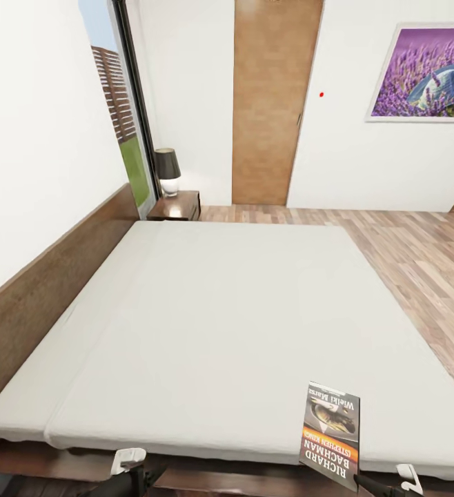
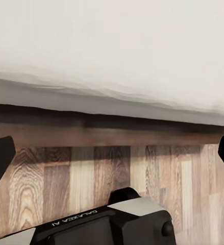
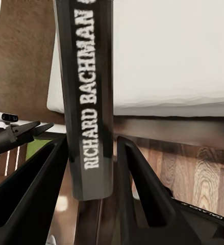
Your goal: In the bedroom, move the book from the bed onto either nightstand, and place the two sandals side by side next to the bed.
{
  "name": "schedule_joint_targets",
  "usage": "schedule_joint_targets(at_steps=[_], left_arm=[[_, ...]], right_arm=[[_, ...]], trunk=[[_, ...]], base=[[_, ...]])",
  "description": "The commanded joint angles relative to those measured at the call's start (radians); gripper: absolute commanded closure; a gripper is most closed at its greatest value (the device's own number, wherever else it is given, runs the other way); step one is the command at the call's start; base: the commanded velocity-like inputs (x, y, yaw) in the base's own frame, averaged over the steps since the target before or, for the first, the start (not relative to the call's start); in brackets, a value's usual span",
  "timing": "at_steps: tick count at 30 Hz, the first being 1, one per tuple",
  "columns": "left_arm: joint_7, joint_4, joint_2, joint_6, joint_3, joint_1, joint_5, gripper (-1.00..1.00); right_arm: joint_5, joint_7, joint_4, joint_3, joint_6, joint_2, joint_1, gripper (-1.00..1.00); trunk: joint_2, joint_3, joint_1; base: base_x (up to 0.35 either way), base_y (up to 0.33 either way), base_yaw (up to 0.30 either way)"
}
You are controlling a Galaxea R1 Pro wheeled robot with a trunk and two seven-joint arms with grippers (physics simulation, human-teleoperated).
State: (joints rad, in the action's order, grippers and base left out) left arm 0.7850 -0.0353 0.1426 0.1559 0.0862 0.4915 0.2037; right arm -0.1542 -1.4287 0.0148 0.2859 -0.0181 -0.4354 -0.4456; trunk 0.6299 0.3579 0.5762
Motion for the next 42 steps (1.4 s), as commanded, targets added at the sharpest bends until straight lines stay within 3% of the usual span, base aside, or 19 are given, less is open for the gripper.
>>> schedule_joint_targets(at_steps=[1,42], left_arm=[[0.003,0.002,0.000,0.004,0.007,0.001,-0.005,-1.00],[0.002,0.002,-0.003,0.004,0.006,0.001,-0.007,-1.00]], right_arm=[[-0.005,-0.002,-0.001,-0.004,-0.002,0.000,-0.001,1.00],[-0.004,-0.001,-0.001,-0.005,-0.002,0.000,-0.001,1.00]], trunk=[[0.001,0.000,0.000],[0.001,-0.067,0.000]], base=[[0.000,0.000,0.000],[0.000,0.000,0.000]])
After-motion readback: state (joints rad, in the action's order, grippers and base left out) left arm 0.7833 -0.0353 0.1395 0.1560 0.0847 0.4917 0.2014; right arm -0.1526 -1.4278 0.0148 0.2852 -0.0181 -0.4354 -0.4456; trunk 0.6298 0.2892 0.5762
